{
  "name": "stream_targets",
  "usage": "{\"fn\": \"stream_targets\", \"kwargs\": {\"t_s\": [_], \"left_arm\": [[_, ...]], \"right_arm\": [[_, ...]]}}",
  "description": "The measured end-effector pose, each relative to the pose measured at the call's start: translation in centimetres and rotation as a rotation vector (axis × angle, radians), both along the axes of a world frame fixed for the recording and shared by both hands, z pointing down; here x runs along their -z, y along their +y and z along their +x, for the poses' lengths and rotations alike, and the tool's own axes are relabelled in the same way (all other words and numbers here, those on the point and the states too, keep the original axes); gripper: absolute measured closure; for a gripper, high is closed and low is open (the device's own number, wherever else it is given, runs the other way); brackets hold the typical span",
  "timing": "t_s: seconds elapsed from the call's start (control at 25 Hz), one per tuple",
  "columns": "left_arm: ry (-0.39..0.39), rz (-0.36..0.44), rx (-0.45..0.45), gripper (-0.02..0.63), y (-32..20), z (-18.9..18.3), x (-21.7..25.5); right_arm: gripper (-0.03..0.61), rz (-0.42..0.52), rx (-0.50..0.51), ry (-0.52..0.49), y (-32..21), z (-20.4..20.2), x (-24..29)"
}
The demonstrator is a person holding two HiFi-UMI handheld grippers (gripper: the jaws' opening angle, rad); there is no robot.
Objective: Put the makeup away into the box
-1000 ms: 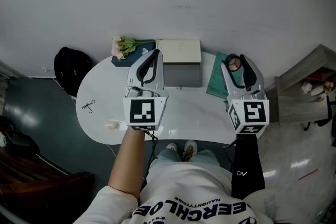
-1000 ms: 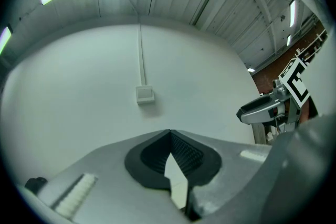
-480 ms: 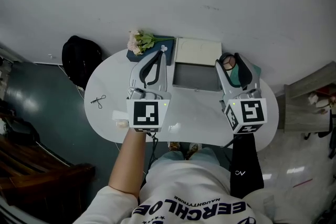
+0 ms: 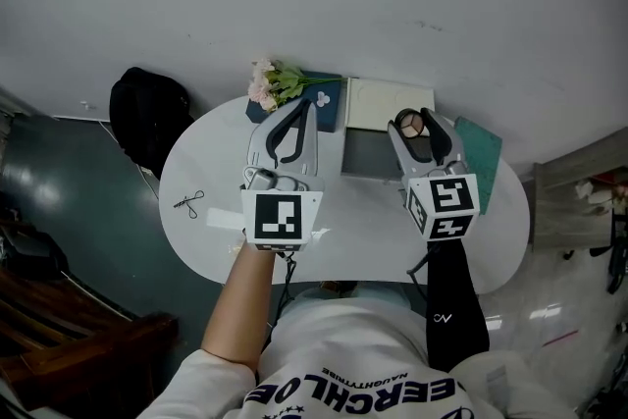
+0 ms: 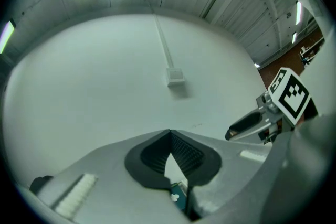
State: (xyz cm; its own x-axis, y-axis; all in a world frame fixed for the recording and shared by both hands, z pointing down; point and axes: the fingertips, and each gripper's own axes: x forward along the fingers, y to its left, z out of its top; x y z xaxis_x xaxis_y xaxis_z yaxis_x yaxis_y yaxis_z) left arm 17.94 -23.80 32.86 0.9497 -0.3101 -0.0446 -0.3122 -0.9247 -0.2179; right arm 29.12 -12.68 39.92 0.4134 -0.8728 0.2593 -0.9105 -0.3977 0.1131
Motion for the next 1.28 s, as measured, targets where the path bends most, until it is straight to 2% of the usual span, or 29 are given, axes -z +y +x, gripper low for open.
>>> {"fn": "stream_targets", "kwargs": {"t_s": [0.16,0.36,0.76,0.96,1.28], "left_arm": [[-0.007,-0.013,-0.014,0.609,-1.6,0.3,-1.1],[-0.025,-0.041,-0.031,0.609,-2.6,0.6,-2.7],[-0.073,-0.067,-0.057,0.609,-3.3,0.6,-5.4],[-0.077,-0.085,-0.063,0.609,-3.3,0.4,-5.9],[-0.063,-0.110,-0.042,0.609,-3.7,-0.1,-6.2]], "right_arm": [[0.310,-0.138,0.013,-0.089,-2.2,-0.1,-6.8],[0.310,-0.263,0.031,-0.193,-3.2,-1.6,-14.1],[0.308,-0.458,0.059,-0.306,-4.8,-3.3,-23.9],[0.308,-0.497,0.059,-0.305,-4.9,-3.6,-25.4],[0.307,-0.482,0.073,-0.307,-5.0,-3.8,-25.3]]}}
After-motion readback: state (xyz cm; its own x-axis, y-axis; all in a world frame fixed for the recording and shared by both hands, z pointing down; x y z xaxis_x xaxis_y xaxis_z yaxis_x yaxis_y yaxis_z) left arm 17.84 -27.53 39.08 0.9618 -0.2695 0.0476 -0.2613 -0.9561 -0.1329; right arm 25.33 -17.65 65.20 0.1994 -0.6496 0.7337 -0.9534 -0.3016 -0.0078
